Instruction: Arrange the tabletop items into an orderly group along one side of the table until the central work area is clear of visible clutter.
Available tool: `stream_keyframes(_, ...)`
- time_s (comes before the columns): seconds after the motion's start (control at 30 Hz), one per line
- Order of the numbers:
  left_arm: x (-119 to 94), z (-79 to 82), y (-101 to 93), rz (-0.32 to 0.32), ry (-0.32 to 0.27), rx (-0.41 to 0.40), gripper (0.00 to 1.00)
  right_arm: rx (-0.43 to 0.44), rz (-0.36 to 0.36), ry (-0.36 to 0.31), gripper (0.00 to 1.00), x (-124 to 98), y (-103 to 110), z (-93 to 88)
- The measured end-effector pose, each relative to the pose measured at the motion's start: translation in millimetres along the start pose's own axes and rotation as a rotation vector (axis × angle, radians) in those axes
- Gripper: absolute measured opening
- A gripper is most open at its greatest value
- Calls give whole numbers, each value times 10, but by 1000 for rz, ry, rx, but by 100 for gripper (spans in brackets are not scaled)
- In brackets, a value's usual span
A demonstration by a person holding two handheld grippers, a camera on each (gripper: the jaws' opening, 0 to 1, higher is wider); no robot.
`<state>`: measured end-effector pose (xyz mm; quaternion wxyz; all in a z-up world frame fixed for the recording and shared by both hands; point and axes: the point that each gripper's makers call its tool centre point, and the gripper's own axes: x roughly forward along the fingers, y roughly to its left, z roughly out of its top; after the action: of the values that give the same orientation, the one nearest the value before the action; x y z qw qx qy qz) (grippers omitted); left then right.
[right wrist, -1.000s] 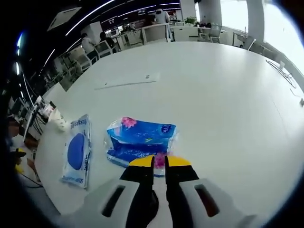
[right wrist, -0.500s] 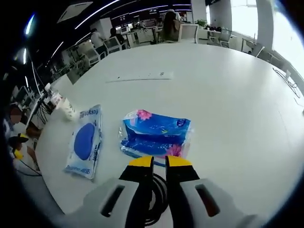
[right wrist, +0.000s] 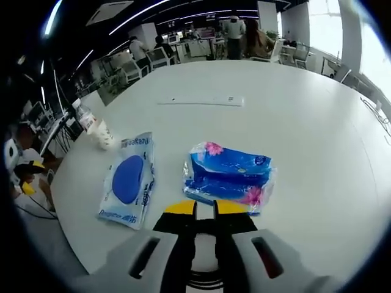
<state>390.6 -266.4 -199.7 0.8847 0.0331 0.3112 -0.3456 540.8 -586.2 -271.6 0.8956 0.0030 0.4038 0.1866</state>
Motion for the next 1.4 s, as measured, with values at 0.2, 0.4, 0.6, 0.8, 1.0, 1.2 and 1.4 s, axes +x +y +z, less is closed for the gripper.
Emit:
stream_keyframes(0.2, 1, 11, -19, -6, -2, 8, 46, 4, 11, -10, 8, -13, 76, -30)
stream_keyframes(0.4, 15, 17, -34, -14, -5, 11, 46, 3, 18, -16, 8, -93, 166, -70)
stream_keyframes(0.6, 51, 45, -53, -30, -5, 19, 46, -2, 28, -20, 9, -158, 280, -138)
stream_keyframes(0.8, 102, 149, -69, -48, -20, 35, 46, -7, 40, -20, 9, -220, 435, -221)
stream_keyframes(1.0, 198, 156, -124, -76, -11, 51, 46, 5, 63, -21, 10, -264, 629, -316)
stream_keyframes(1.2, 248, 215, -170, -96, -15, 60, 46, 37, 107, -10, 11, -261, 911, -468)
stream_keyframes(1.4, 258, 201, -199, -106, -14, 61, 46, 83, 155, 9, 13, -190, 1212, -593)
